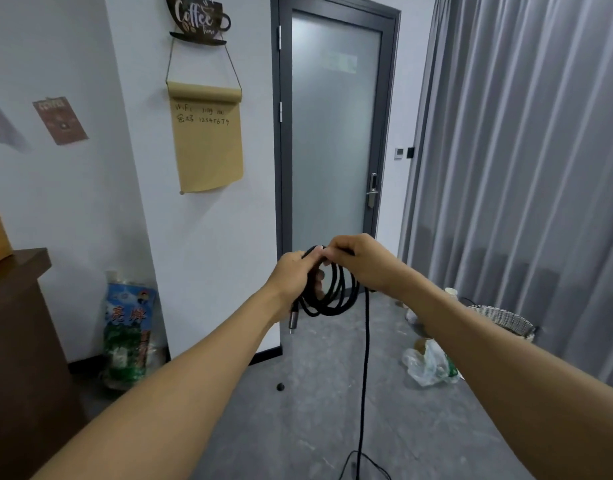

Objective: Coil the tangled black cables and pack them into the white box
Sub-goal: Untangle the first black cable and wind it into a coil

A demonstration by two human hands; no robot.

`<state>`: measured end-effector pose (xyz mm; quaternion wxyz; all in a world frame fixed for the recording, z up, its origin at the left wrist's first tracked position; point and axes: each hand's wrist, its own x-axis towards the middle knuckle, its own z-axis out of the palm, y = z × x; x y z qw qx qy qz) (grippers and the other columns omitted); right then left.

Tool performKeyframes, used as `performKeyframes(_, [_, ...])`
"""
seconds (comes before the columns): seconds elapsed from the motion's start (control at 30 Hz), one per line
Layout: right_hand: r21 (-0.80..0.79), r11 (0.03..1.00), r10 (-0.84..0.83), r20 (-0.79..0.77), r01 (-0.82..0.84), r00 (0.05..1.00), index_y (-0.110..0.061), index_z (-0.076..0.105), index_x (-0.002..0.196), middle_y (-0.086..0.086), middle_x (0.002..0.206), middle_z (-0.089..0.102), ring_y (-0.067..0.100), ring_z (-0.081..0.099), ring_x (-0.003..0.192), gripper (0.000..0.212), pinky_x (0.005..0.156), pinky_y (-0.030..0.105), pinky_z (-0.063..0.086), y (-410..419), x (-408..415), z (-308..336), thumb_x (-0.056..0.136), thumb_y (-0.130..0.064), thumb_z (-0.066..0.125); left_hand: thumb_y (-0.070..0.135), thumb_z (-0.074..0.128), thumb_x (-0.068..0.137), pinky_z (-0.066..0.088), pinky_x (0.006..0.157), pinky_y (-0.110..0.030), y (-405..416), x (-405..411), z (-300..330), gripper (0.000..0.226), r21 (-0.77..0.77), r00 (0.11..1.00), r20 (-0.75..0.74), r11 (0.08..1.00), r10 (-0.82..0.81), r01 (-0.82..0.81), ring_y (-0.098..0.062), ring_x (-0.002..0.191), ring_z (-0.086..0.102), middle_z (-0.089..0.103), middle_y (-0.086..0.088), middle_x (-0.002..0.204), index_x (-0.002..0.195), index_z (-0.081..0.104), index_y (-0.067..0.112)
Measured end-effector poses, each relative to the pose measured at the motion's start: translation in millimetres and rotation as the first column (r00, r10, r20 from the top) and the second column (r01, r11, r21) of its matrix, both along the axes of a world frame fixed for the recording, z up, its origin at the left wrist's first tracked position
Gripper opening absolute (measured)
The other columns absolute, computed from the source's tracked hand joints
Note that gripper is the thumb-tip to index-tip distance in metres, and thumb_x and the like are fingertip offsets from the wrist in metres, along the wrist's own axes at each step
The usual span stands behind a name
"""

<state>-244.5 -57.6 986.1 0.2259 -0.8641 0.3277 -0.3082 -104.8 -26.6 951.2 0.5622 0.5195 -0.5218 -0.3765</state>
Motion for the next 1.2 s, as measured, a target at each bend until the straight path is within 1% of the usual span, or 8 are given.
performKeyframes(0.17, [0.048, 0.995, -0.092, 0.063, 0.089, 0.994, -0.007, 0.058, 0.082, -0.002, 0.06, 0.041, 0.006, 0.034, 0.049, 0.029, 0.047, 0.013, 0.03, -6, 1, -5, 0.099, -0.024, 0.042, 0.032, 0.038, 0.102, 0.046, 0.059, -0.028, 6, -5, 2, 0.035, 0.025, 0.947, -0.285, 0.987, -0.146, 0.159, -0.013, 0.046, 0.052, 0.048, 0.004, 0.05, 0.092, 0.062, 0.008])
performKeyframes(0.33, [0.17, 0.978, -0.154, 0.214, 0.119, 0.965, -0.013, 0.049, 0.067, -0.001, 0.058, 0.039, 0.012, 0.032, 0.051, 0.035, 0.05, 0.023, 0.029, -17, 5, -6, 0.1, -0.025, 0.041, 0.041, 0.029, 0.102, 0.042, 0.048, -0.02, 7, -9, 5, 0.042, 0.035, 0.871, -0.419, 0.954, -0.256, 0.297, -0.006, 0.038, 0.034, 0.036, 0.008, 0.046, 0.073, 0.044, 0.014])
performKeyframes(0.47, [0.191, 0.967, -0.202, 0.17, 0.168, 0.965, -0.009, 0.057, 0.071, 0.0, 0.057, 0.038, 0.011, 0.031, 0.05, 0.033, 0.049, 0.022, 0.027, -24, 5, -11, 0.094, -0.033, 0.054, 0.046, 0.04, 0.097, 0.026, 0.038, -0.016, 6, -1, 1, 0.041, 0.084, 0.889, -0.384, 0.949, -0.25, 0.303, -0.003, 0.035, 0.022, 0.027, 0.011, 0.045, 0.068, 0.044, 0.017])
performKeyframes(0.6, [0.303, 0.941, -0.199, 0.136, 0.15, 0.971, -0.011, 0.061, 0.071, 0.003, 0.058, 0.042, 0.015, 0.033, 0.053, 0.032, 0.05, 0.027, 0.029, -31, -2, -30, 0.086, -0.039, 0.062, 0.023, 0.055, 0.093, 0.019, 0.034, -0.014, 8, 13, -7, 0.036, 0.169, 0.971, -0.208, 0.973, -0.118, 0.155, -0.003, 0.035, 0.018, 0.024, 0.011, 0.044, 0.062, 0.038, 0.021])
performKeyframes(0.73, [0.414, 0.905, -0.179, 0.154, 0.101, 0.972, -0.011, 0.062, 0.071, 0.004, 0.06, 0.045, 0.016, 0.036, 0.057, 0.026, 0.055, 0.028, 0.031, -39, -12, -56, 0.091, -0.026, 0.058, 0.017, 0.056, 0.093, 0.02, 0.033, -0.014, 5, 32, -15, 0.036, 0.188, 0.97, -0.233, 0.982, 0.063, -0.018, -0.004, 0.034, 0.019, 0.026, 0.011, 0.042, 0.061, 0.04, 0.019])
performKeyframes(0.97, [0.425, 0.87, -0.356, 0.189, 0.25, 0.915, -0.006, 0.069, 0.08, 0.002, 0.058, 0.045, 0.013, 0.036, 0.054, 0.019, 0.051, 0.022, 0.03, -48, -40, -78, 0.089, -0.021, 0.062, 0.012, 0.057, 0.09, 0.022, 0.031, -0.012, 2, 90, -9, 0.025, 0.222, 0.767, -0.44, 0.884, 0.467, -0.411, -0.003, 0.025, 0.025, 0.036, 0.003, 0.049, 0.067, 0.048, 0.014])
performKeyframes(1.07, [0.339, 0.863, -0.46, 0.222, 0.374, 0.86, -0.001, 0.07, 0.09, 0.003, 0.065, 0.055, 0.012, 0.043, 0.056, 0.018, 0.051, 0.021, 0.034, -51, -31, -72, 0.086, -0.019, 0.066, 0.015, 0.057, 0.089, 0.026, 0.036, -0.014, -3, 97, -4, 0.027, 0.228, 0.695, -0.451, 0.825, 0.56, -0.517, -0.006, 0.023, 0.027, 0.038, -0.001, 0.052, 0.064, 0.045, 0.012])
performKeyframes(1.2, [-0.026, 0.871, -0.49, 0.029, 0.491, 0.871, -0.014, 0.071, 0.087, 0.004, 0.081, 0.068, 0.023, 0.061, 0.078, 0.015, 0.068, 0.031, 0.051, -37, 1, -52, 0.09, -0.02, 0.057, 0.029, 0.053, 0.093, 0.034, 0.051, -0.025, -13, 83, 4, 0.038, 0.054, 0.802, -0.18, 0.82, 0.569, -0.57, -0.018, 0.044, 0.039, 0.041, -0.005, 0.053, 0.062, 0.039, 0.011])
